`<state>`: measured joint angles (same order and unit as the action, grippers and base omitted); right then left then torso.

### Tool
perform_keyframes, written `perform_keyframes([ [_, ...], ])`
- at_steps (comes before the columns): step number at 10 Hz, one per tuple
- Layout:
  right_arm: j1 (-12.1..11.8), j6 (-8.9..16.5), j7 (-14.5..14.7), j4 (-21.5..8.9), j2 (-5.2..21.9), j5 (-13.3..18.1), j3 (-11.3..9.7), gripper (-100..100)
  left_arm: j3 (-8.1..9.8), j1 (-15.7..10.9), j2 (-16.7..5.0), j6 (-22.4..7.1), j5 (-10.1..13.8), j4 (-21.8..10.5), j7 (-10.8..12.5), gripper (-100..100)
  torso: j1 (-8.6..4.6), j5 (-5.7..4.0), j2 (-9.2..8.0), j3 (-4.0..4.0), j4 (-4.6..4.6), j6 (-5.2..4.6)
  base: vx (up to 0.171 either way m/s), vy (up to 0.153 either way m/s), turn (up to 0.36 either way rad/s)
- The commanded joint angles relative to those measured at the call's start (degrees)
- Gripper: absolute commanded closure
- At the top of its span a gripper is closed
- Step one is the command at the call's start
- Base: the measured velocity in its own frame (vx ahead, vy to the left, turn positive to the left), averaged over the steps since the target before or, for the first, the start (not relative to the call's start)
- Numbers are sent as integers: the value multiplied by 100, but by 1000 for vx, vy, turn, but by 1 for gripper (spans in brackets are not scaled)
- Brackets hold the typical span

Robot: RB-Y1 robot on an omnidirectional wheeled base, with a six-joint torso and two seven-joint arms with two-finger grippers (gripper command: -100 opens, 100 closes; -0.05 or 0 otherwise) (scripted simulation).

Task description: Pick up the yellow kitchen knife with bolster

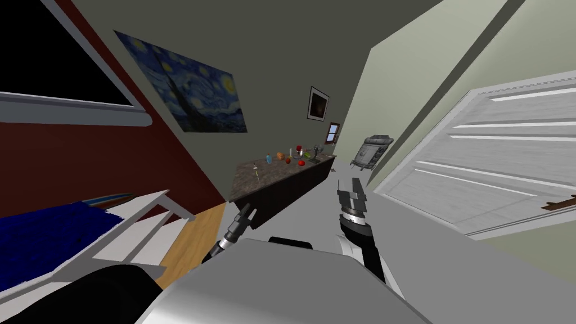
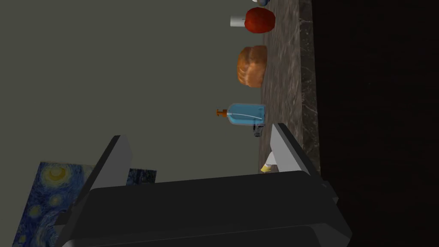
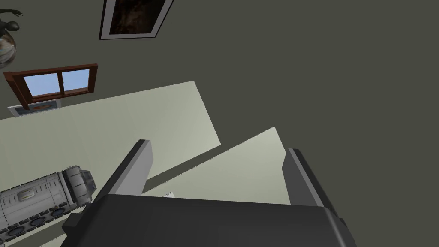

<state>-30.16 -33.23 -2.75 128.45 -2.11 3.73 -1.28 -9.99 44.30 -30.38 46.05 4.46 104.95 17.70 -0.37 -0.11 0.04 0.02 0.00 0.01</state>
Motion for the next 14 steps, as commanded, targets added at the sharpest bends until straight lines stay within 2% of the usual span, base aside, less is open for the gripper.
perform_keyframes([
  [1,0,0,0,0,0,0,0,0,-157,182,-286,222,65,-286,144,-100,0,0,0,0,0,0,27,-117,-165],
  [2,1,0,0,0,0,0,-1,0,-157,182,-309,222,65,-412,144,-100,-2,1,-2,-1,0,-3,31,-89,-80],
  [3,0,0,0,0,0,0,0,0,-316,328,-551,402,118,-638,265,-100,8,2,-2,-1,-1,0,61,-105,-178],
  [4,0,0,0,0,0,0,0,0,-316,328,-571,402,118,-755,265,-100,4,2,7,3,1,-3,53,-93,-106],
  [5,0,0,0,0,0,0,0,0,-485,465,-804,578,172,-991,390,-100,8,2,7,4,1,-1,67,-109,-235],
  [6,0,0,0,0,0,0,0,0,-485,465,-836,578,172,-1107,390,-100,3,2,11,6,2,-4,71,-90,-86],
  [7,-1,0,0,0,0,0,0,0,-665,593,-1057,749,226,-1392,518,-100,9,1,12,7,2,1,97,-119,-204],
  [9,-1,0,0,0,0,0,1,0,-665,593,-1103,749,226,-1467,518,-100,9,2,15,9,3,1,55,-54,-35],
  [10,0,0,0,0,1,0,1,0,-854,712,-1369,914,281,-1683,648,-100,27,5,2,1,0,1,81,-38,-212],
  [12,-1,0,0,0,1,0,1,0,-854,712,-1369,914,281,-1833,648,-100,25,6,14,8,3,-1,60,-40,-68],
  [13,-1,0,0,0,1,0,1,0,-1050,821,-1631,1070,336,-2029,779,-100,28,6,2,1,0,2,72,-63,-172],
  [14,0,0,0,0,1,0,0,0,-1050,821,-1631,1070,336,-2154,779,-100,20,5,9,5,1,-3,89,-60,-145],
])
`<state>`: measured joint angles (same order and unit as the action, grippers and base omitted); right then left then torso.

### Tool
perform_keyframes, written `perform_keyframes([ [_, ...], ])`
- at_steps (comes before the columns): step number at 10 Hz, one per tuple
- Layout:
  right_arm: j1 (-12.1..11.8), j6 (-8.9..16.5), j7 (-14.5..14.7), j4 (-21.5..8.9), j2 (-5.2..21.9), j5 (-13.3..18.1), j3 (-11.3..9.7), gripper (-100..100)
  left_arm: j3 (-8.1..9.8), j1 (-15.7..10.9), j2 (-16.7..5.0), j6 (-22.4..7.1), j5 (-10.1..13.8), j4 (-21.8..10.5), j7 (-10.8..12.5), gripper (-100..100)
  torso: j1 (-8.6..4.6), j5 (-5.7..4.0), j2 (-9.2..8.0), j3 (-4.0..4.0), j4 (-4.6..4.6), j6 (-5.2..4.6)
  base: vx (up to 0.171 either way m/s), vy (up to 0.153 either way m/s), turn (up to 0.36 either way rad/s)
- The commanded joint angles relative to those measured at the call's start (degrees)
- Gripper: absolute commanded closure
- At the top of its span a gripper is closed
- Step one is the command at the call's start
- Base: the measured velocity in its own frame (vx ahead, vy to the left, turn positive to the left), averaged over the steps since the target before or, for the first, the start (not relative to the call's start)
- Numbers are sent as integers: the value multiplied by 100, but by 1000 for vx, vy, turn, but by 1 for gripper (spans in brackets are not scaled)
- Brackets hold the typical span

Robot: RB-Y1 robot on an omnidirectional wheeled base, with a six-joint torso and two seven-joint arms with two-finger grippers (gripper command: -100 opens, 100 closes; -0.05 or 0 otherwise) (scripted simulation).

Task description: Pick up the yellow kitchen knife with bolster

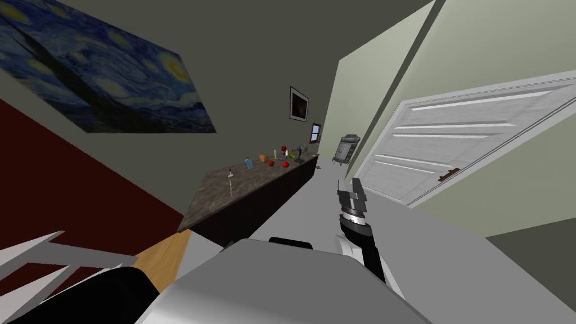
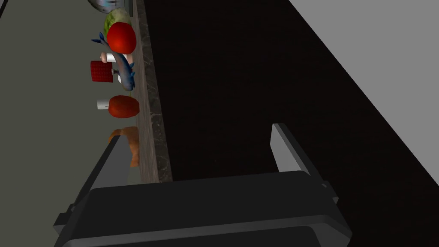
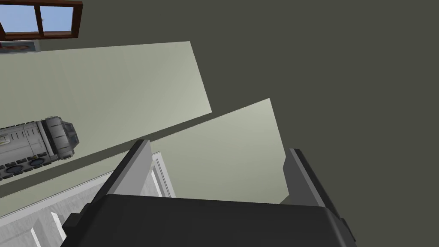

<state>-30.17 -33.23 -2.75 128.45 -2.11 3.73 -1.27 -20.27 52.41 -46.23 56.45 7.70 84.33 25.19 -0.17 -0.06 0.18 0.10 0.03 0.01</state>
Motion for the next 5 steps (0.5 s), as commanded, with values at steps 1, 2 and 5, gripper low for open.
perform_keyframes([
  [1,0,0,0,0,0,0,0,0,-224,111,-286,175,66,-286,160,-100,0,0,0,0,0,0,142,-76,-267],
  [2,0,0,0,0,0,0,0,0,-224,111,-304,175,66,-493,160,-100,-4,-1,18,9,3,-4,123,-55,-104],
  [5,-1,0,0,0,0,0,0,0,-431,205,-554,308,117,-902,290,-100,5,0,10,7,3,1,93,-32,-100],
])
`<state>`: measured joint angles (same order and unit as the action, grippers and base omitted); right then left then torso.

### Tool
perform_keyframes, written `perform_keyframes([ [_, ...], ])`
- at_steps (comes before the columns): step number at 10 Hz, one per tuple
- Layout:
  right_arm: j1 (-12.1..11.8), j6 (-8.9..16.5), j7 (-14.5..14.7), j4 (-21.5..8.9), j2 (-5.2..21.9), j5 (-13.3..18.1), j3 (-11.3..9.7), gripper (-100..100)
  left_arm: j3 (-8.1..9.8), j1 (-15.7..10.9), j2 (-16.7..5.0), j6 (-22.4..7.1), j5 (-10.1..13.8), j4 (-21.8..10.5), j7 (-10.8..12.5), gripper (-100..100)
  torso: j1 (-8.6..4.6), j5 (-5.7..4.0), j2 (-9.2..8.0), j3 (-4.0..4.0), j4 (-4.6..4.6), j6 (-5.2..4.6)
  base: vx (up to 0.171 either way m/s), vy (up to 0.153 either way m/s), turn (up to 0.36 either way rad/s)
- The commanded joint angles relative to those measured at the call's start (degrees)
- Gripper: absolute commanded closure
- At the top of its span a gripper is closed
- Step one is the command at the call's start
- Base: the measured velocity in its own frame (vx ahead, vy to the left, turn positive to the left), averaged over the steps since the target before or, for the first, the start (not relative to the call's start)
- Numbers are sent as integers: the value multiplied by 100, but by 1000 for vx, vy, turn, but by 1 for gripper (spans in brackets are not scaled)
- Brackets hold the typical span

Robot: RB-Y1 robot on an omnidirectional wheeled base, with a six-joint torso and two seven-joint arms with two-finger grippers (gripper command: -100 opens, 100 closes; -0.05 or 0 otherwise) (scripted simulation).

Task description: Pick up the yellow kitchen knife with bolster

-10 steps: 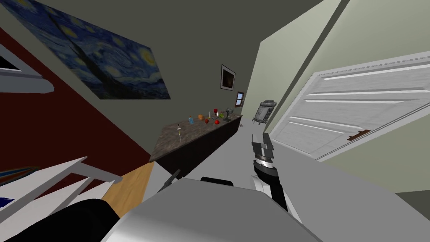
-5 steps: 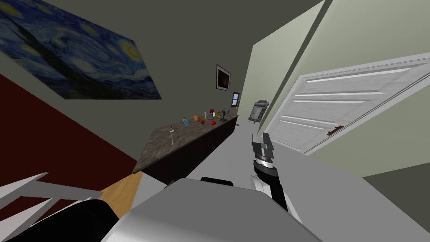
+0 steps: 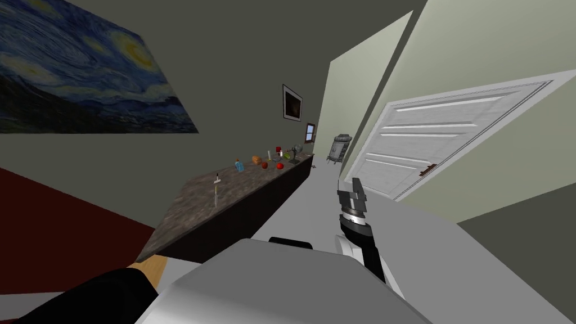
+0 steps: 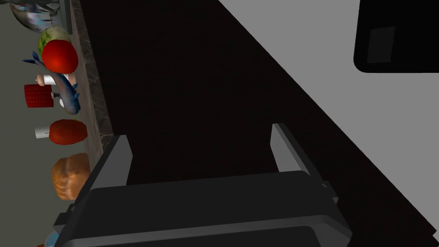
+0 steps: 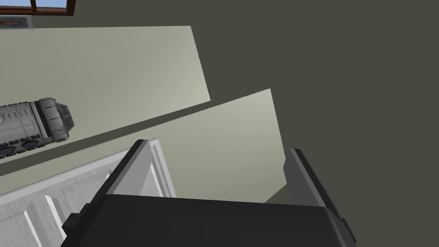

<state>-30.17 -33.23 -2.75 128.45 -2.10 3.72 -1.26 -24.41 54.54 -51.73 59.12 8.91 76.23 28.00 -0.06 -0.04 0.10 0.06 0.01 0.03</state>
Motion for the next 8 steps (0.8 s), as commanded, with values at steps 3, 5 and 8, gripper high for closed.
perform_keyframes([
  [3,0,0,0,0,0,0,0,0,-442,161,-450,271,90,-793,263,-100,1,0,12,7,2,0,112,-21,-195],
  [5,-1,0,0,0,0,0,0,0,-442,161,-466,271,90,-803,263,-100,3,0,26,14,5,0,99,-1,-52],
  [8,-1,0,0,0,0,0,0,0,-874,305,-853,452,170,-1448,506,-100,6,2,12,7,2,1,114,7,-185],
])
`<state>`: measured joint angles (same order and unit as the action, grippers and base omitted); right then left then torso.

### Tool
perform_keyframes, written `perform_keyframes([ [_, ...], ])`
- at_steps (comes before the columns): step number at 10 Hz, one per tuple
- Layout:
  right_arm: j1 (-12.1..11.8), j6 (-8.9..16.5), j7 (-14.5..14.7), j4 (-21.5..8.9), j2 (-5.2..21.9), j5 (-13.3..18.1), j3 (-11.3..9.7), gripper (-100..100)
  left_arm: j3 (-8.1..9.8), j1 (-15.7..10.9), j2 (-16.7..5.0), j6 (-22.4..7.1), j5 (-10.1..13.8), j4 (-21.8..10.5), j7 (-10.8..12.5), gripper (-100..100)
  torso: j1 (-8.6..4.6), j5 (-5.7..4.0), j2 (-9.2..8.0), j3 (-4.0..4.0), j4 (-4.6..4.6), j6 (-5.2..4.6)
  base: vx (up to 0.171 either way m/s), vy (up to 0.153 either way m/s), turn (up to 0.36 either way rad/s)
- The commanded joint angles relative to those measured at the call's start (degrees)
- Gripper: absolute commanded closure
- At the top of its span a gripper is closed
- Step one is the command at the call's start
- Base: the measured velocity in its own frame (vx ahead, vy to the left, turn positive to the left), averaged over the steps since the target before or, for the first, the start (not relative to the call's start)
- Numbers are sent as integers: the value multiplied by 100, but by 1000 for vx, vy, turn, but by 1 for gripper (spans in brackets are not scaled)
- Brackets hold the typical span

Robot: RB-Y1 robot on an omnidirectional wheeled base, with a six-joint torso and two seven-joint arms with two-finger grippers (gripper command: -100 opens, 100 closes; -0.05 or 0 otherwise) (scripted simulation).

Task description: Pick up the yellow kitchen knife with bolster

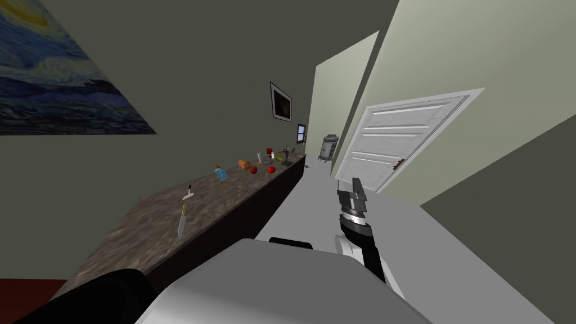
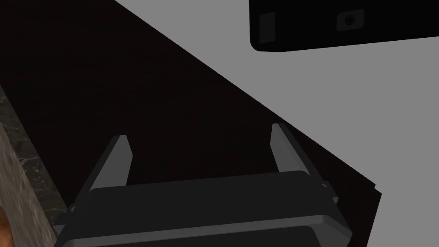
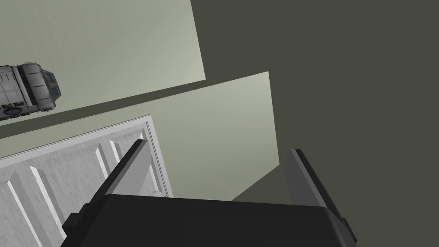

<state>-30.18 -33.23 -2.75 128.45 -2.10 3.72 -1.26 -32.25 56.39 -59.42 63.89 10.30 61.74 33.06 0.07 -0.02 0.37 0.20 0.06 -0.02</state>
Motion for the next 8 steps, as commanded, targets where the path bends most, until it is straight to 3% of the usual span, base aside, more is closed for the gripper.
perform_keyframes([
  [1,0,0,0,0,0,0,0,0,-286,183,-249,46,64,-286,116,-100,0,0,0,0,0,0,234,7,-365],
  [2,-1,0,0,0,0,0,0,0,-305,183,-249,46,64,-466,116,-100,-3,1,28,16,6,-2,169,12,-121],
  [3,-1,0,0,0,0,0,1,0,-519,236,-400,104,93,-706,226,-100,-7,-1,16,11,5,6,137,25,-152],
  [5,-1,0,0,0,0,0,1,0,-519,236,-400,104,93,-794,226,-100,-1,1,-3,0,0,5,80,27,-55],
  [6,0,0,0,0,0,0,0,0,-729,280,-537,150,117,-1067,330,-100,-9,1,-24,-12,-5,7,92,10,-209],
  [7,1,0,0,0,0,0,0,0,-729,280,-537,150,117,-1104,330,-100,-8,0,-17,-9,-4,1,88,23,-126],
  [8,0,0,0,0,0,0,0,0,-932,314,-664,182,137,-1393,429,-100,-8,-1,-18,-9,-3,6,110,36,-182],
])
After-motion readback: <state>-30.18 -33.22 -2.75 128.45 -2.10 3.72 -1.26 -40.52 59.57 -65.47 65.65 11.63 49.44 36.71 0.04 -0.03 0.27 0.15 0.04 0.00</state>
